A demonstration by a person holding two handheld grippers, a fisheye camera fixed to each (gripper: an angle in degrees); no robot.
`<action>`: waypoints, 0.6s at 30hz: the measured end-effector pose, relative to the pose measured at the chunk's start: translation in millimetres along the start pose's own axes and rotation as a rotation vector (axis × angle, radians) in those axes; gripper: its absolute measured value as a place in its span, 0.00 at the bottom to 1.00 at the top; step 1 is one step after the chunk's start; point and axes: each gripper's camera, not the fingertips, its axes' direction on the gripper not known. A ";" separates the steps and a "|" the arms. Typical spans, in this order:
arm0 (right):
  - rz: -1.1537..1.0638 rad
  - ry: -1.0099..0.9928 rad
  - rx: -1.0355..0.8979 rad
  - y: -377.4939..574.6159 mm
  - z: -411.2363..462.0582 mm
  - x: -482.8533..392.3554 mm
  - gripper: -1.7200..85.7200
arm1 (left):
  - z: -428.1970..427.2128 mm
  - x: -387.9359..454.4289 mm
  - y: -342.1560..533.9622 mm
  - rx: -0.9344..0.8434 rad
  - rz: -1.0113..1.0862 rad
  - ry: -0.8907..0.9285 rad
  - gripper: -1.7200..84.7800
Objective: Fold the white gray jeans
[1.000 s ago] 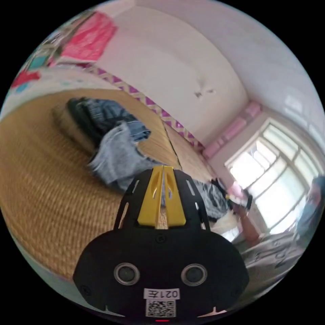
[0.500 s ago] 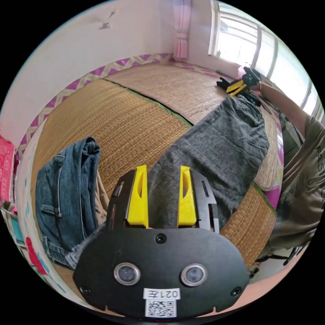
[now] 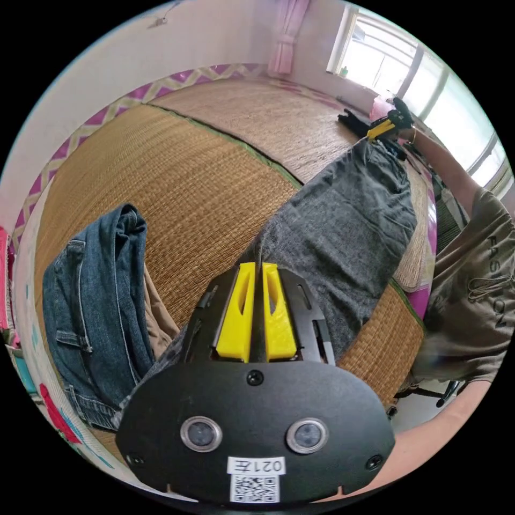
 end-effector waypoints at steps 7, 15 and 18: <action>-0.066 -0.004 0.129 54.4 -107.5 -38.7 0.01 | -78.8 76.0 41.7 0.143 0.149 -0.041 0.01; -0.169 -0.036 0.351 245.6 -229.1 -229.0 0.01 | -148.2 219.4 247.1 0.377 0.189 0.118 0.01; -0.176 -0.033 0.216 289.1 -192.9 -294.7 0.01 | -101.2 269.9 311.4 0.257 0.164 0.173 0.01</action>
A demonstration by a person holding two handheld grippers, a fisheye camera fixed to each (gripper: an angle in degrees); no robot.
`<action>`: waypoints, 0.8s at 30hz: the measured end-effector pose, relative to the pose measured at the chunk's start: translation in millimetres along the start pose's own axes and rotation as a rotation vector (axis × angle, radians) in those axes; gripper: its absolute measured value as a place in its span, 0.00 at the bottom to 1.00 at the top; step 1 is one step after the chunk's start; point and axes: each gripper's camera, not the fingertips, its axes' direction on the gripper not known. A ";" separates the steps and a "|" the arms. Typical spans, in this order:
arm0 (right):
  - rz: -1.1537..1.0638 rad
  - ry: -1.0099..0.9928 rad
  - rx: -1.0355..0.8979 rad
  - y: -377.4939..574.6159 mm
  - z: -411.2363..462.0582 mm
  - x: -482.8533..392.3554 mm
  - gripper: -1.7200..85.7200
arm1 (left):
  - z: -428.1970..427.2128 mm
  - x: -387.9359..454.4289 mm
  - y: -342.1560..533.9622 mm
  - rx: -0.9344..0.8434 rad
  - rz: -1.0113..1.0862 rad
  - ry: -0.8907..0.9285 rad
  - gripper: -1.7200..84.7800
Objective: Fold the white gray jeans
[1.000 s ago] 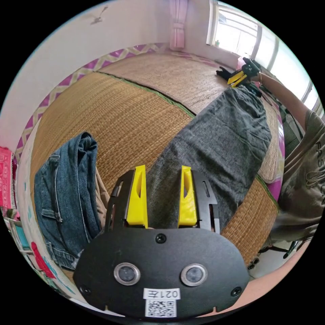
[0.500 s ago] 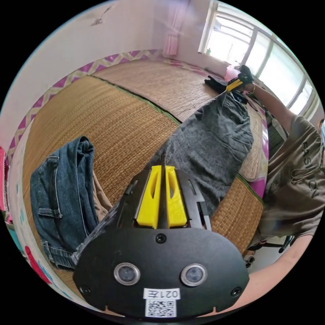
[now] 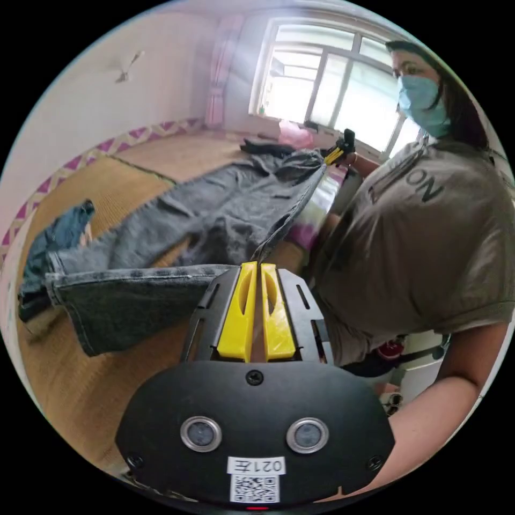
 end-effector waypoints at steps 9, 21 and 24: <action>0.315 -0.016 0.014 91.5 -0.3 -30.9 0.01 | 26.2 16.2 150.1 0.131 -0.298 0.131 0.02; 0.395 0.069 0.286 109.6 -155.9 14.3 0.01 | -93.9 -46.6 237.2 0.218 -0.726 -0.394 0.18; 0.376 0.056 0.285 93.4 -158.9 22.0 0.01 | -93.2 -85.2 240.7 0.117 -0.810 -0.440 0.07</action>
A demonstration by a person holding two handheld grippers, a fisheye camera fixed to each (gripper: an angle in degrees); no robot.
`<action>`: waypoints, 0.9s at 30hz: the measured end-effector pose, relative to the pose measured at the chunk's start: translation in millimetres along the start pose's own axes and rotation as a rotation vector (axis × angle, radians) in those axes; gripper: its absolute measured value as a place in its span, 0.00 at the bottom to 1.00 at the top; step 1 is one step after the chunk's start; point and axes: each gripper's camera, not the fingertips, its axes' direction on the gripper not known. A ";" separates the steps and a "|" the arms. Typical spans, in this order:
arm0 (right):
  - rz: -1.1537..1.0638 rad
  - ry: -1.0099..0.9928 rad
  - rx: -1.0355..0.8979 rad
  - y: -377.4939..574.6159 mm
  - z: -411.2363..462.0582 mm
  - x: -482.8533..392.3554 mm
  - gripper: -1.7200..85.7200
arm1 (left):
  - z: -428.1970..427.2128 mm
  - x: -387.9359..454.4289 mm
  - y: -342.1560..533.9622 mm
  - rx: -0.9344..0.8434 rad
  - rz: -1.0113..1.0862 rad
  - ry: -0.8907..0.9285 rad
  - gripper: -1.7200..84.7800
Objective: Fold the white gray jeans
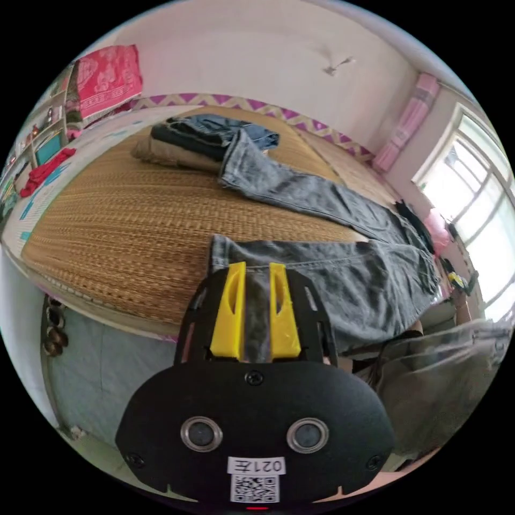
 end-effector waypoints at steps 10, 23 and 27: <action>0.058 0.000 -0.044 -34.6 10.3 2.0 0.01 | 36.0 -66.8 -80.3 -0.241 -0.108 0.178 0.01; 0.131 0.028 -0.012 -60.9 -7.3 18.7 0.01 | 34.8 13.2 -106.9 -0.294 0.181 -0.150 0.01; 0.189 0.113 -0.011 -62.1 -16.6 23.9 0.01 | 27.6 14.3 -97.8 -0.270 0.153 -0.134 0.01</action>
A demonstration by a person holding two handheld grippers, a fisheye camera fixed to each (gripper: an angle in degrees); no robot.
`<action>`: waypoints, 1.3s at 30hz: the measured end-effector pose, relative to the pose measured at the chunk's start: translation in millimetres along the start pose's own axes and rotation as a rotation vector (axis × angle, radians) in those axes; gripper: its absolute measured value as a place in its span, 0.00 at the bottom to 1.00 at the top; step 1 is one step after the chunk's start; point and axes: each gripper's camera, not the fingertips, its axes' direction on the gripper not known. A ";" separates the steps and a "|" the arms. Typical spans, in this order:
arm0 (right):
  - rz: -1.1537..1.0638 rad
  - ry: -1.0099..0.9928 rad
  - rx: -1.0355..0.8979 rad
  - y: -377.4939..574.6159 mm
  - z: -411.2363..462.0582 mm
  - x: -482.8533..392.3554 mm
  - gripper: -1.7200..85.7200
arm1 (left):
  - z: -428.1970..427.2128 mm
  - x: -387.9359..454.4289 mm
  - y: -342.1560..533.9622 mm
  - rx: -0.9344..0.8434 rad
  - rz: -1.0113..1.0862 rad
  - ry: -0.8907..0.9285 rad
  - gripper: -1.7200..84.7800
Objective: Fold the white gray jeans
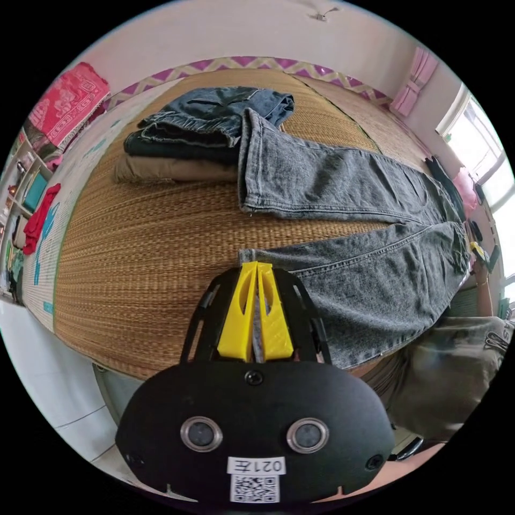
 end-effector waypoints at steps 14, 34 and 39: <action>0.099 0.276 -0.276 47.4 3.6 -7.2 0.01 | -33.0 153.5 50.0 0.283 0.182 0.354 0.01; 0.082 0.550 -0.379 68.0 -16.0 61.8 0.01 | 11.3 84.7 31.7 0.137 -0.118 0.723 0.01; 0.308 0.477 -0.280 131.8 -98.8 71.5 0.01 | -55.4 69.2 83.3 0.263 -0.064 0.697 0.01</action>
